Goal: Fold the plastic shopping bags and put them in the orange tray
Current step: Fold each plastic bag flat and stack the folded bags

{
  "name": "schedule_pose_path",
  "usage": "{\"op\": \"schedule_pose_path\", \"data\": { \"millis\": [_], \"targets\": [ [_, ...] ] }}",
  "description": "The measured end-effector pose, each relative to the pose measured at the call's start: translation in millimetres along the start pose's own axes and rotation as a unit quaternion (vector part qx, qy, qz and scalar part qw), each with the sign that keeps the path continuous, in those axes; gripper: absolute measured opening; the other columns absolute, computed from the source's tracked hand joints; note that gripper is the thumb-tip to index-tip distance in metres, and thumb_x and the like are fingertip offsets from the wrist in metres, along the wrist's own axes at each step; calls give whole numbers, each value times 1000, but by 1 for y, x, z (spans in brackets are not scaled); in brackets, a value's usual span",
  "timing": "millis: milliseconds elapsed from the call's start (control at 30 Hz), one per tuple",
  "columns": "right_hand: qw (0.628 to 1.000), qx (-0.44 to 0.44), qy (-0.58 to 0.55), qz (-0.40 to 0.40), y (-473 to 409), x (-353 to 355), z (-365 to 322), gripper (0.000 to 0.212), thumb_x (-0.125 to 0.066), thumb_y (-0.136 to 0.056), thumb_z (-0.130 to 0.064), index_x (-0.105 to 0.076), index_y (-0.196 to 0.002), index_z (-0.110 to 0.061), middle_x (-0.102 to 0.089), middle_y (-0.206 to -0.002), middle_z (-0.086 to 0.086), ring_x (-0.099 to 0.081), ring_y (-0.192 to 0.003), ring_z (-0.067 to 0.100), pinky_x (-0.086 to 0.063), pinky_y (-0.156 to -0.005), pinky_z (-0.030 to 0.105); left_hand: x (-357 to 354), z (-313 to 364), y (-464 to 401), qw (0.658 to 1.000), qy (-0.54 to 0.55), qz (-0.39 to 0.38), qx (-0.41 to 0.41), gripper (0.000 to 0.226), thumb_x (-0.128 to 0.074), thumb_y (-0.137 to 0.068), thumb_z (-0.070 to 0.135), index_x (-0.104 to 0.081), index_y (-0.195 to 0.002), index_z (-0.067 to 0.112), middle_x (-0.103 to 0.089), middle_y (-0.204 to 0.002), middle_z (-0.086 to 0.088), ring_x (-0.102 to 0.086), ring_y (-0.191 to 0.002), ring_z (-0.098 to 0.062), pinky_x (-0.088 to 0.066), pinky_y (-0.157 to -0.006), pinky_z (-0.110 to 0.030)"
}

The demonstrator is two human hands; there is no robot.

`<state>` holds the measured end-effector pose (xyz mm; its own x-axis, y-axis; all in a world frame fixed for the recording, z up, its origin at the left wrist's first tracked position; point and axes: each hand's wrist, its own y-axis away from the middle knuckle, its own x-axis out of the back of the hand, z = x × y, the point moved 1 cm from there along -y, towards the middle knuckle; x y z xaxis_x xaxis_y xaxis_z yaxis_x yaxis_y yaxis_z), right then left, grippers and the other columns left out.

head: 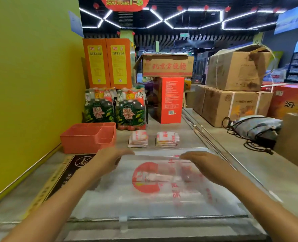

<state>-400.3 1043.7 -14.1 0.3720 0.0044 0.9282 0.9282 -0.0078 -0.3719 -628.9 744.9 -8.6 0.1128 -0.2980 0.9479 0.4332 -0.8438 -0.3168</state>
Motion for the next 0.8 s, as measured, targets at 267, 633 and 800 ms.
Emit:
{"op": "schedule_pose_path", "data": {
  "millis": [267,633,800],
  "targets": [
    [980,-22,-68,-188,25,-20,-3,49,-41,-97,-67,-53,-139,-44,-49,-144,-27,-47,-127,-5,-42,-110,29,-22,11,41,988,64,-138,-21,43,-46,-95,57,-62,-130,38,-58,-136,25,-49,-126,6,-39,-109,-27],
    [934,-21,-151,-323,-3,-46,-70,68,-17,-100,-66,-7,-161,-37,2,-167,-19,7,-152,1,8,-120,28,-59,69,17,949,121,-290,-39,58,-20,-108,52,-6,-161,32,6,-166,16,9,-151,2,9,-117,-16],
    [926,-95,-132,-341,18,-34,-29,69,-10,-97,-63,-9,-160,-35,3,-168,-12,7,-154,9,4,-125,36,-64,48,22,936,128,-325,-39,52,-15,-111,39,-1,-160,30,14,-166,13,16,-149,1,15,-113,-12]
  ]
}}
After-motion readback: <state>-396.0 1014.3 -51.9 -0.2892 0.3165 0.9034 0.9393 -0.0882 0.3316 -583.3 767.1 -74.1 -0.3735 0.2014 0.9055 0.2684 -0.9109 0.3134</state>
